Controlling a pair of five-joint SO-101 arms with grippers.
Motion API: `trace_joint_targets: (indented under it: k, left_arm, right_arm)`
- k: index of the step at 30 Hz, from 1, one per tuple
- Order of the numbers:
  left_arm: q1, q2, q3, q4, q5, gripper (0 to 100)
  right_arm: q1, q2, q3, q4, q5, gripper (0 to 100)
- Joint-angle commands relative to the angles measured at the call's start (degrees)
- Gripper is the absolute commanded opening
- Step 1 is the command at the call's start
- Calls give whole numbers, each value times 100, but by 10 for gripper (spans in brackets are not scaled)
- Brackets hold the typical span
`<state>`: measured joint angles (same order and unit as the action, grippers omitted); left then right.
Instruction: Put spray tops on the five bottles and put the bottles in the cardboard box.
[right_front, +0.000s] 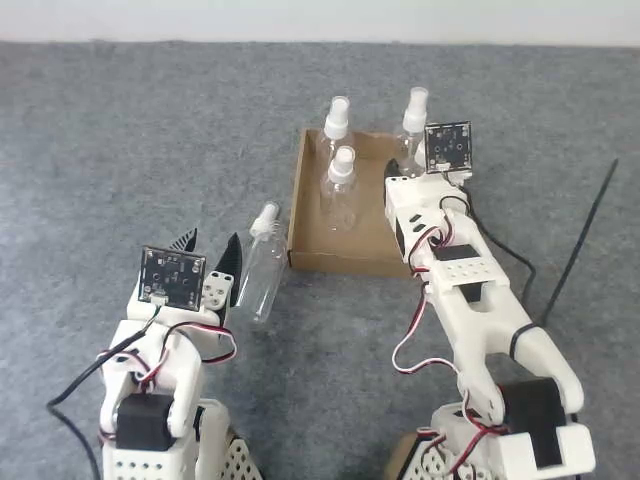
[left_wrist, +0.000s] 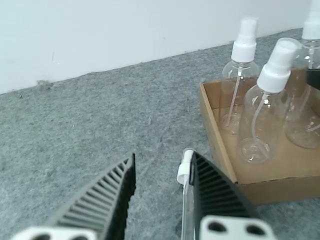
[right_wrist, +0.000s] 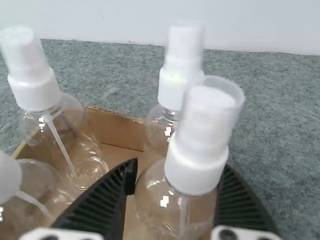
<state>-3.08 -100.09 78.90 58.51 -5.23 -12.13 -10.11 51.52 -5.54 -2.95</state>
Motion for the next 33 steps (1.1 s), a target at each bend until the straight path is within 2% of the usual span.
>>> trace_joint_targets:
  k: [1,20,24,29,33]
  left_arm:
    - [-9,-44,-31,-158,-53,163]
    - [-9,-44,-31,-158,-53,163]
    - [-9,-44,-31,-158,-53,163]
    - [-9,-44,-31,-158,-53,163]
    - [-9,-44,-31,-158,-53,163]
  right_arm:
    - [31,-92,-26,-4,97,184]
    - [-4,-215,-44,4,105,185]
    - [-92,-532,-18,224,431,185]
    - [-119,-637,-35,347,404,185]
    - [-119,-637,-44,347,396,241]
